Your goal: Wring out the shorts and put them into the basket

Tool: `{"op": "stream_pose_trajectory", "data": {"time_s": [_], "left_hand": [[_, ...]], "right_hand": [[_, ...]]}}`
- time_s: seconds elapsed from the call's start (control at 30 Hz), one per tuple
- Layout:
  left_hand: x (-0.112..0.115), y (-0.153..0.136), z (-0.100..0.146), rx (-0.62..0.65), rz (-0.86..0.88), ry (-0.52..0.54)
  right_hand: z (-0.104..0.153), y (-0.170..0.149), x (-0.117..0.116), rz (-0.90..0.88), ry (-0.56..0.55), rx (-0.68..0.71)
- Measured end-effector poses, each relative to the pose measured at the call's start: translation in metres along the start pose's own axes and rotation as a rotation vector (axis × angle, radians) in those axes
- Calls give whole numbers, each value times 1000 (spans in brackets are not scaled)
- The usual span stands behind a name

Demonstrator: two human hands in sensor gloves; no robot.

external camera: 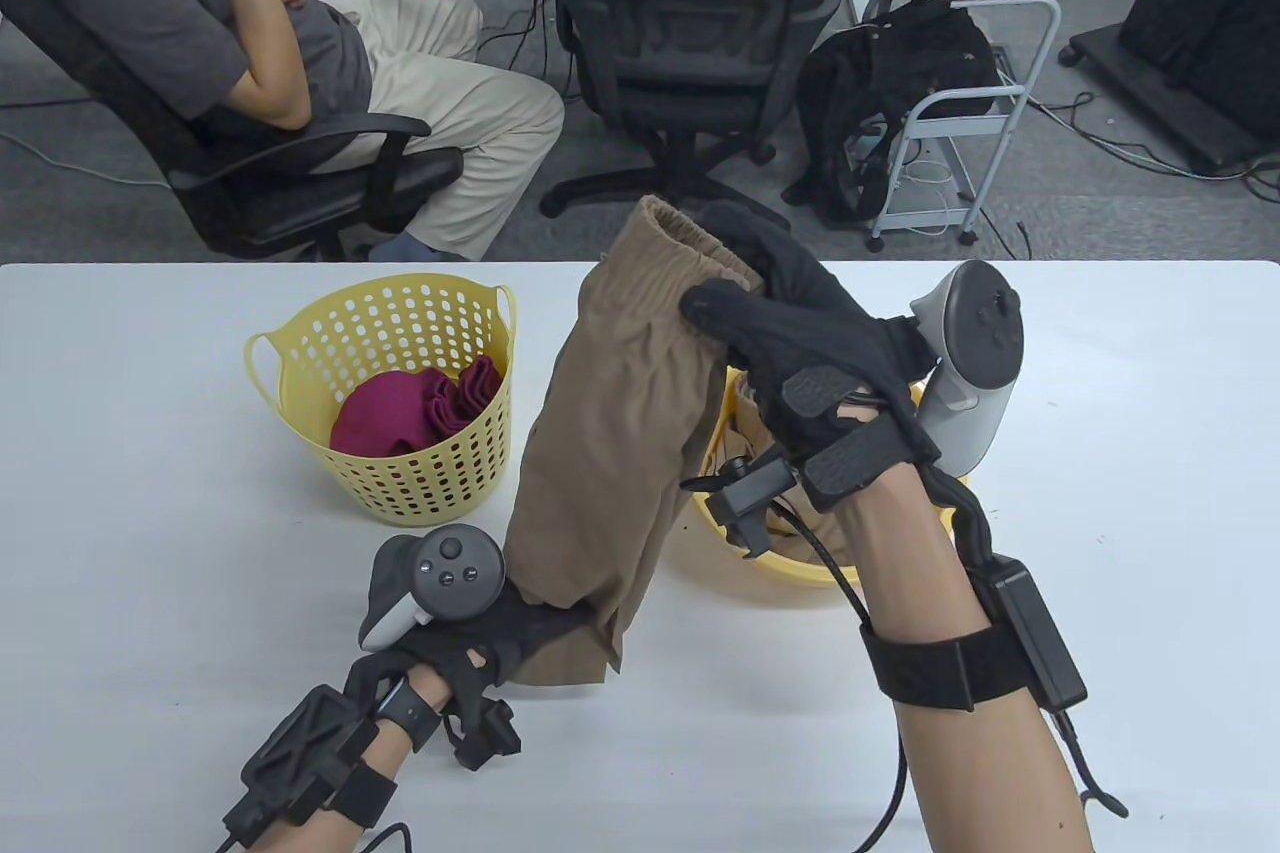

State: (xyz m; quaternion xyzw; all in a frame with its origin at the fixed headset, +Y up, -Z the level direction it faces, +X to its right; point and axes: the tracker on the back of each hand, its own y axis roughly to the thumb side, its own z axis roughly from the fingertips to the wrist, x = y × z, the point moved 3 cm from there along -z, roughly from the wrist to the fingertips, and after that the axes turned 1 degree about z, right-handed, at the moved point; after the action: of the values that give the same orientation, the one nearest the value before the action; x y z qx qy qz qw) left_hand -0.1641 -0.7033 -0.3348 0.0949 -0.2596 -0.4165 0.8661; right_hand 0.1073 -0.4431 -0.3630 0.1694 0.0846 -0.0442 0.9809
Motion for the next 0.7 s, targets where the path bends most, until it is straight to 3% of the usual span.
{"op": "stream_pose_trajectory", "data": {"time_s": [0.3, 0.7], "left_hand": [[-18, -7, 6, -91, -148, -87], [-42, 2, 11, -135, -259, -148]], "right_hand": [[11, -16, 39, 282, -176, 25], [29, -49, 62, 501, -239, 23]]}}
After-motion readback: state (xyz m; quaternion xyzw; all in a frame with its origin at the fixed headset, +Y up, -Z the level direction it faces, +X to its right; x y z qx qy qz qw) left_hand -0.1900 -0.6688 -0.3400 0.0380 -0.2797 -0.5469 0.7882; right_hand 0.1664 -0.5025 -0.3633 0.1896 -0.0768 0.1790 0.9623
